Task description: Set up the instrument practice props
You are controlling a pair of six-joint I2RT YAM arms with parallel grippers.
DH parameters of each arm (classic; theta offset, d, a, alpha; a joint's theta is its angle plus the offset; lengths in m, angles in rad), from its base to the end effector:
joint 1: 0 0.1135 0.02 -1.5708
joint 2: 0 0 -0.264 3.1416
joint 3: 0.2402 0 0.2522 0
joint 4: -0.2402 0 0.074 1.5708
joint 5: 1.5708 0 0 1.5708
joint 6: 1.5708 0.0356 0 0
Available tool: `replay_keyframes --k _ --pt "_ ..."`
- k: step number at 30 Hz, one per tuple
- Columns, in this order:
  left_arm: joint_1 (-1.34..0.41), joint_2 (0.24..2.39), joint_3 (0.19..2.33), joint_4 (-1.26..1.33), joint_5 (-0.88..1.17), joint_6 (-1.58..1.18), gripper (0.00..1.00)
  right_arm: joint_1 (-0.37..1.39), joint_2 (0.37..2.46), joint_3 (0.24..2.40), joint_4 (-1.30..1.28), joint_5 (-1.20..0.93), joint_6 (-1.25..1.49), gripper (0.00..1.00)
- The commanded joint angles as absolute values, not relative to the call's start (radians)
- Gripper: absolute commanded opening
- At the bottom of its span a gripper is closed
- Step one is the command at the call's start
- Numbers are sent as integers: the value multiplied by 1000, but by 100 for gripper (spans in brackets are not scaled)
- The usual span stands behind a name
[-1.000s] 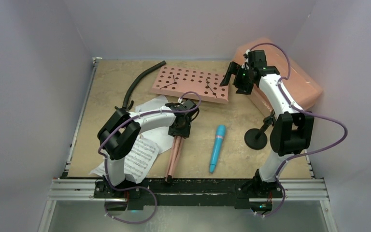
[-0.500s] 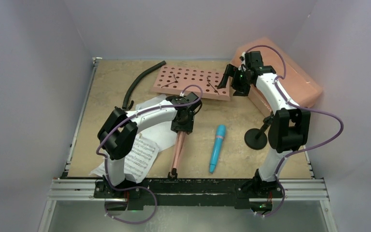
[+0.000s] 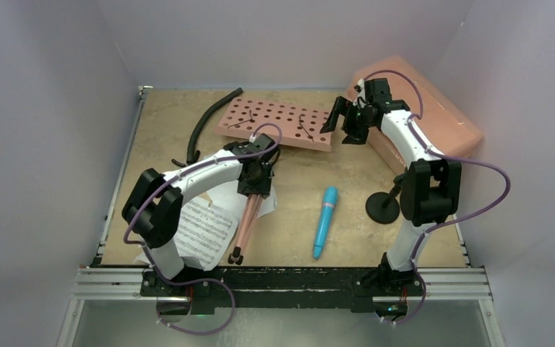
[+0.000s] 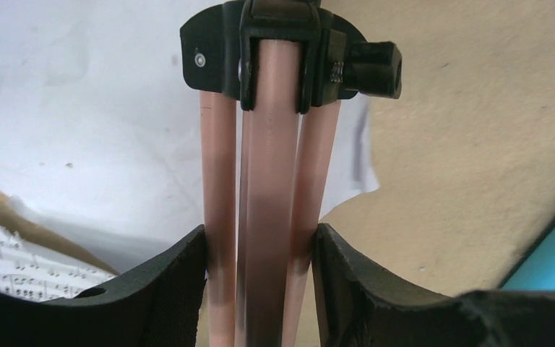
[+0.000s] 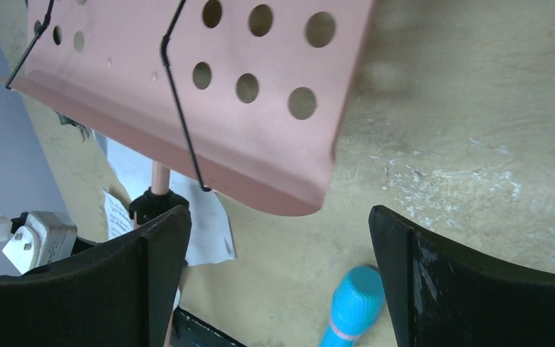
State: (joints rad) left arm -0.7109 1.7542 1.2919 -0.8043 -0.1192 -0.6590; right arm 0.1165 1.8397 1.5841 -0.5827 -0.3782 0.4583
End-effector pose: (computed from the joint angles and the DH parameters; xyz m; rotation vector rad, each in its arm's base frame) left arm 0.2656 -0.2232 0.2132 0.0475 2.8276 -0.1436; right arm 0.4096 0.0612 0.2845 0.2394 2.4443 0.7159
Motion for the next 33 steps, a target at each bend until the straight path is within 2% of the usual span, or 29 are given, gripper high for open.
replay_keyframes --k 1,12,21,33 --pt "-671 1621 1211 -747 -102 -676 0 112 1832 1535 -506 -454 504 94" --pt "-662 1580 1112 -672 -39 -684 0 152 1904 1456 -397 -533 586 92" --pt "-662 1579 1111 -644 -9 -694 0 165 2013 1500 -336 -590 629 88" --pt "-661 1567 1117 -637 -5 -687 0 199 2115 1534 -150 -784 750 71"
